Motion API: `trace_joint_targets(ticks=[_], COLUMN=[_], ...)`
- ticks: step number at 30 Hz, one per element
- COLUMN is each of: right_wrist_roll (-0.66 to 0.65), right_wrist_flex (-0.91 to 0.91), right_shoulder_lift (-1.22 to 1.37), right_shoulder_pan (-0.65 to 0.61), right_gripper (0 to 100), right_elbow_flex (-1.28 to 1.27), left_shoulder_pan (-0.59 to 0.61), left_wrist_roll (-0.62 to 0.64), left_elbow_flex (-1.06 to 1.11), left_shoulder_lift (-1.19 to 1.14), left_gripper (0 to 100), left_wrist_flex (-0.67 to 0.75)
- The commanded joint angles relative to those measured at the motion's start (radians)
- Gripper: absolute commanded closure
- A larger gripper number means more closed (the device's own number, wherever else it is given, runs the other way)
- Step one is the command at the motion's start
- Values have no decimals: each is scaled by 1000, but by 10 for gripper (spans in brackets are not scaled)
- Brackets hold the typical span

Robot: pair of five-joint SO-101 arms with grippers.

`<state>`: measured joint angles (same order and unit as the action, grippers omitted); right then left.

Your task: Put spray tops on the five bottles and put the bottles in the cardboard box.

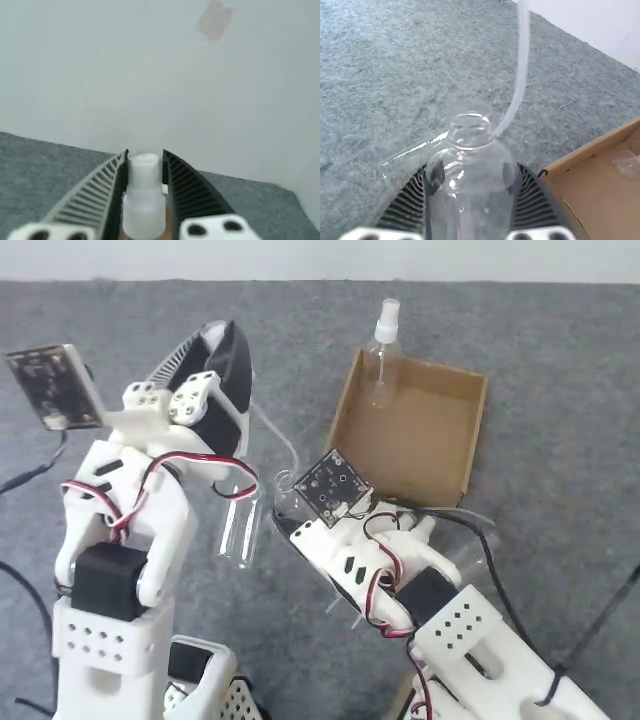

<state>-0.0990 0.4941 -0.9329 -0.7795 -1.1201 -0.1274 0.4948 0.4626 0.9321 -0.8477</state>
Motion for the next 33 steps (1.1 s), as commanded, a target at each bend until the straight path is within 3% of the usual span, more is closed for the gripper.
trace_joint_targets(ticks=[1,10,15,21,33], right_wrist_roll=[12,12,12,12,12], right_wrist_flex=[-21,-21,-21,-19,-27], right_shoulder_lift=[-48,-41,-41,-41,-48], right_shoulder_pan=[-1,-4,-4,-4,-4], right_gripper=[992,992,992,992,992], right_elbow_flex=[9,8,8,8,-14], left_shoulder_pan=[6,135,132,40,20], left_wrist_roll=[2,3,8,8,8], left_elbow_flex=[-8,19,-61,-84,79], left_shoulder_lift=[14,12,12,12,12], left_gripper=[989,989,989,989,989], left_wrist_flex=[-35,98,58,38,43])
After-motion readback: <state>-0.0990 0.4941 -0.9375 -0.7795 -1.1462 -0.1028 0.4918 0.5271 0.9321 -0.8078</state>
